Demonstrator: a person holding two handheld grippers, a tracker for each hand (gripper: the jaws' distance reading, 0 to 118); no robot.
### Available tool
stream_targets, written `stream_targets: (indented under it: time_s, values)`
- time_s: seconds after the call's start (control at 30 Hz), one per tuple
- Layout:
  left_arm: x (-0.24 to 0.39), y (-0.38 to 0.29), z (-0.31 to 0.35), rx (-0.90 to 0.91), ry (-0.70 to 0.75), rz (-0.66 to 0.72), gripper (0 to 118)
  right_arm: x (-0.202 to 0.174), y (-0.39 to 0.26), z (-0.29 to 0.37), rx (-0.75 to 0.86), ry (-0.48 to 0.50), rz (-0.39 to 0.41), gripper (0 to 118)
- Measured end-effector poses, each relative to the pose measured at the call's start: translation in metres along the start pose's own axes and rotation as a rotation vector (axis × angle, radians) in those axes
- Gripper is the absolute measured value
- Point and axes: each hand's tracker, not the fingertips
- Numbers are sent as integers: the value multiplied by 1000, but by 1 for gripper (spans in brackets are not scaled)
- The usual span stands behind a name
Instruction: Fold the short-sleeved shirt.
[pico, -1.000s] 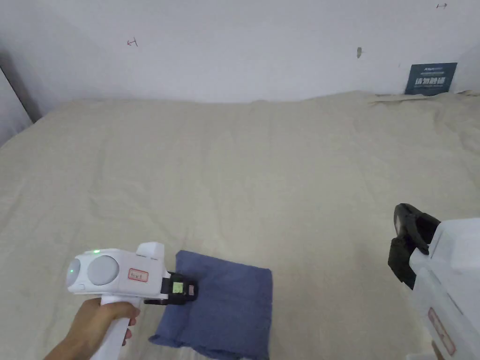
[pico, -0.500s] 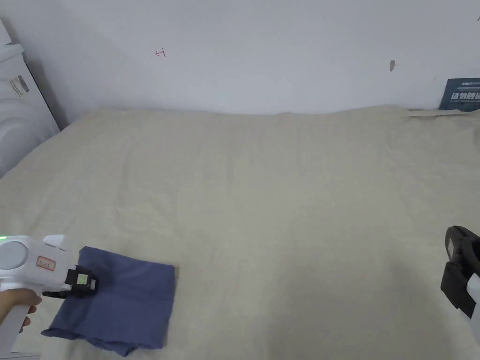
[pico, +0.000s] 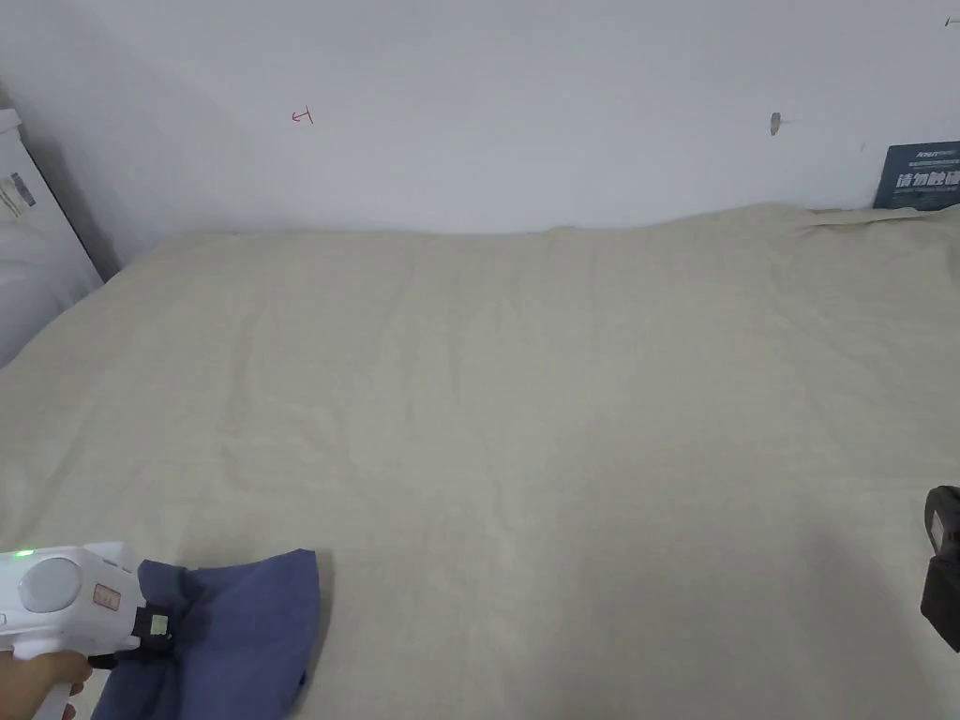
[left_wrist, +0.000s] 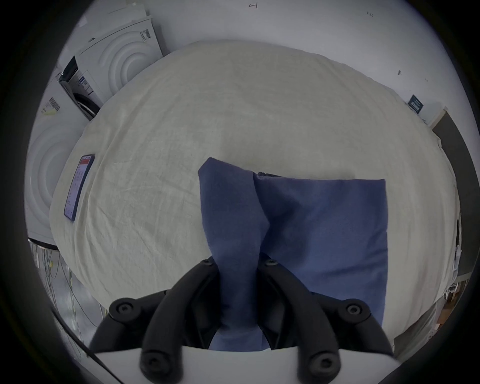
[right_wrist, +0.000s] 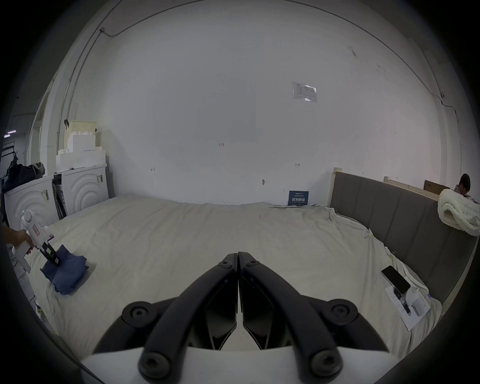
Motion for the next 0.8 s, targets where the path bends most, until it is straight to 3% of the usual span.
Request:
stream_targets:
  time_s: [0.07,0.2,0.23,0.4,0.8]
  values:
    - [10,-6,10,36,50,-20,42,1,0,1,-2,-1,2,0]
    - [14,-7,23,118,157,37,106,6,2,4,-6,9,-1,0]
    - [15,-7,26,130,169,53,112,9,3,4,-5,11,0,0]
    - [40,-17,79,301,153,66,113,14,11,10,-1,18,7,0]
    - [112,-42,217,909,28,120,118,37,37,26,78,5,34,0]
